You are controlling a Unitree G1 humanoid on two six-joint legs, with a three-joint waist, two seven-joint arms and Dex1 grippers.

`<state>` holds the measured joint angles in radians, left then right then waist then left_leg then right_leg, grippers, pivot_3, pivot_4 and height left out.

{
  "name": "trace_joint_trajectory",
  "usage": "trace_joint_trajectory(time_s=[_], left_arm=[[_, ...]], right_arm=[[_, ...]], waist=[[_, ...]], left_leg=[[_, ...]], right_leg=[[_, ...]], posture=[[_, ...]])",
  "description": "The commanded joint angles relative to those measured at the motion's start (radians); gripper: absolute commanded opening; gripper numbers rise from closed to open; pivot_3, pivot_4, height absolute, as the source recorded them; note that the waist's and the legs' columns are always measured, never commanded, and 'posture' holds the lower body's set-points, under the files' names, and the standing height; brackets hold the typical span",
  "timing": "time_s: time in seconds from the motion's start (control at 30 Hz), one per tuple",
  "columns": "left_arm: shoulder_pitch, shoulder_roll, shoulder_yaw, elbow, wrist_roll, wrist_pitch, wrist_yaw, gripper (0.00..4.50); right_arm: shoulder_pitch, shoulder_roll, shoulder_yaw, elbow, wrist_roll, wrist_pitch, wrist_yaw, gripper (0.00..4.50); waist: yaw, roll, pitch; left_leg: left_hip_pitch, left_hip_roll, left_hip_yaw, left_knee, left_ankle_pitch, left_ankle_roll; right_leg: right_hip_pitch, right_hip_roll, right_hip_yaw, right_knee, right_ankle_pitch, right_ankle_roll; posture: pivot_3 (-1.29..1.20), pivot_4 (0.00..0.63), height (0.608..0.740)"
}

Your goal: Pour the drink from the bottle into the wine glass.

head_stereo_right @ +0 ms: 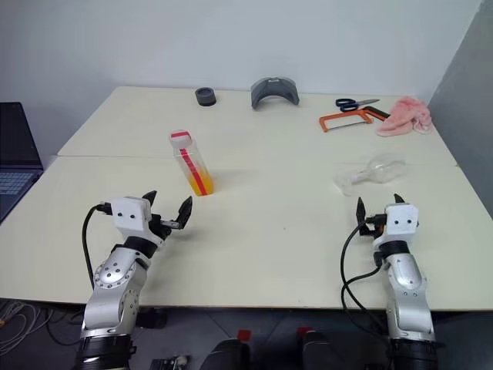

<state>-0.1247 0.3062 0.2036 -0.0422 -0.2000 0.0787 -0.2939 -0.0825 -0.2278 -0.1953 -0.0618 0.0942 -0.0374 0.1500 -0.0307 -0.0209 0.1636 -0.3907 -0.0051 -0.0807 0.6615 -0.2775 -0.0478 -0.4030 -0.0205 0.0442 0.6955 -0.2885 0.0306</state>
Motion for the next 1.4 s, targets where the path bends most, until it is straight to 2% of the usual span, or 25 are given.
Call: trace_joint_trajectory(time_s=[0.03, 0.67, 0.93, 1.1, 1.23, 1.4], left_arm=[[0.001, 0.005, 0.001, -0.040, -0.018, -0.008, -0.018, 4.47], [-0.016, -0.003, 0.001, -0.016, 0.003, -0.030, 0.002, 4.47], [-0.019, -0.020, 0.001, -0.034, -0.073, -0.044, -0.070, 4.47], [-0.032, -0.025, -0.023, -0.023, -0.011, -0.038, -0.023, 4.47], [-0.079, -0.040, -0.014, -0.007, 0.027, -0.010, 0.063, 4.47], [-0.142, -0.068, -0.026, 0.003, 0.053, 0.028, 0.137, 4.47]], right_arm=[[-0.009, -0.011, -0.016, -0.023, 0.007, -0.024, -0.001, 4.50], [-0.012, -0.013, -0.009, -0.016, 0.004, -0.024, 0.005, 4.50], [-0.019, -0.028, -0.014, -0.013, 0.003, -0.031, 0.014, 4.50], [-0.013, -0.073, 0.013, -0.043, 0.062, -0.035, 0.133, 4.50], [-0.015, -0.149, 0.080, -0.187, 0.226, 0.129, 0.334, 4.50], [-0.054, -0.224, 0.121, -0.306, 0.352, 0.316, 0.430, 4.50]], waist=[[0.000, 0.000, 0.000], [0.000, 0.000, 0.000], [0.000, 0.000, 0.000], [0.000, 0.000, 0.000], [0.000, 0.000, 0.000], [0.001, 0.000, 0.000]], left_leg=[[0.000, 0.000, 0.000, 0.000, 0.000, 0.000], [0.000, 0.000, 0.000, 0.000, 0.000, 0.000], [0.000, 0.000, 0.000, 0.000, 0.000, 0.000], [0.000, -0.001, 0.001, 0.000, 0.000, 0.000], [0.000, 0.000, 0.000, 0.000, 0.000, 0.000], [0.000, 0.000, -0.002, 0.001, 0.000, 0.000]], right_leg=[[0.000, 0.000, 0.000, 0.000, 0.000, 0.000], [0.000, 0.000, 0.000, 0.000, 0.000, 0.000], [0.000, 0.000, 0.000, 0.000, 0.000, 0.000], [0.000, 0.000, 0.000, 0.000, 0.000, 0.000], [0.000, 0.000, 0.000, 0.000, 0.000, 0.000], [0.001, 0.000, -0.001, 0.000, 0.000, 0.000]], posture=[[0.00, 0.150, 0.740], [0.00, 0.150, 0.740], [0.00, 0.150, 0.740], [0.00, 0.150, 0.740], [0.00, 0.150, 0.740], [0.00, 0.150, 0.740]])
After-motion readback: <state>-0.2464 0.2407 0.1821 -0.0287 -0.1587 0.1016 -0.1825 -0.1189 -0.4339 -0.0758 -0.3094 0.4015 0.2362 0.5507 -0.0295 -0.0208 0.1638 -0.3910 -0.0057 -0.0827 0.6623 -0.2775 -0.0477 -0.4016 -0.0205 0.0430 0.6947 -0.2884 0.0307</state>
